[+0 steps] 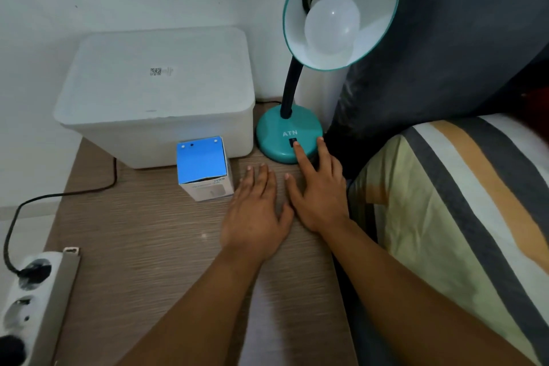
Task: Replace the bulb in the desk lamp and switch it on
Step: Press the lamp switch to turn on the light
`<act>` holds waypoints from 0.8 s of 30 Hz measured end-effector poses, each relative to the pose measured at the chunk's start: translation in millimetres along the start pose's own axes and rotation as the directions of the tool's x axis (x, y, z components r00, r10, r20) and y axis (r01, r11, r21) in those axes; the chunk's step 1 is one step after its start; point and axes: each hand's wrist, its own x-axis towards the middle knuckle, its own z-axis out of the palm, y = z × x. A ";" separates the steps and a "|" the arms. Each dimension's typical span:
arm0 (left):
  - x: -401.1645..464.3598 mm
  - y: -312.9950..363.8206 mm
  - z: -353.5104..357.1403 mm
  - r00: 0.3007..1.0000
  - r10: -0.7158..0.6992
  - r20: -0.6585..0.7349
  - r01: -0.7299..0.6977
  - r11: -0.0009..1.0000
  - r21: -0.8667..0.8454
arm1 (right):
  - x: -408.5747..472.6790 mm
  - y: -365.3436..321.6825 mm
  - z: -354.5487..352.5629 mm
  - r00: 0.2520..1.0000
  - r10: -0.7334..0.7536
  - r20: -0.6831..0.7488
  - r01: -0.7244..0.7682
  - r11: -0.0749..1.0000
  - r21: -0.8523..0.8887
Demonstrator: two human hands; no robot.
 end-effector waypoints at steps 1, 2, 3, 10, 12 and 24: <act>-0.6 0.6 -0.7 1.000 -0.002 0.001 0.002 1.000 -0.001 | 0.0 0.5 0.5 1.000 0.001 -0.006 -0.001 1.000 -0.004; -1.0 0.9 -1.4 1.000 -0.005 0.003 0.005 1.000 -0.004 | -0.2 0.6 0.8 1.000 0.001 -0.014 -0.001 1.000 -0.002; -0.5 0.9 -1.9 1.000 -0.008 0.005 0.008 1.000 -0.009 | 0.1 0.5 1.3 1.000 0.002 -0.023 -0.002 1.000 0.002; -0.9 1.5 -4.6 1.000 0.002 0.015 -0.002 1.000 -0.013 | 1.6 -0.9 0.7 1.000 0.013 -0.027 -0.014 0.999 -0.052; -0.3 1.5 -5.0 1.000 0.006 0.021 -0.005 1.000 -0.007 | 1.7 -0.9 0.1 1.000 0.012 -0.028 -0.013 0.998 -0.056; -2.3 1.6 -4.7 0.999 0.012 0.031 -0.012 1.000 0.000 | 3.2 0.2 -0.6 1.000 0.020 -0.021 -0.022 0.997 -0.074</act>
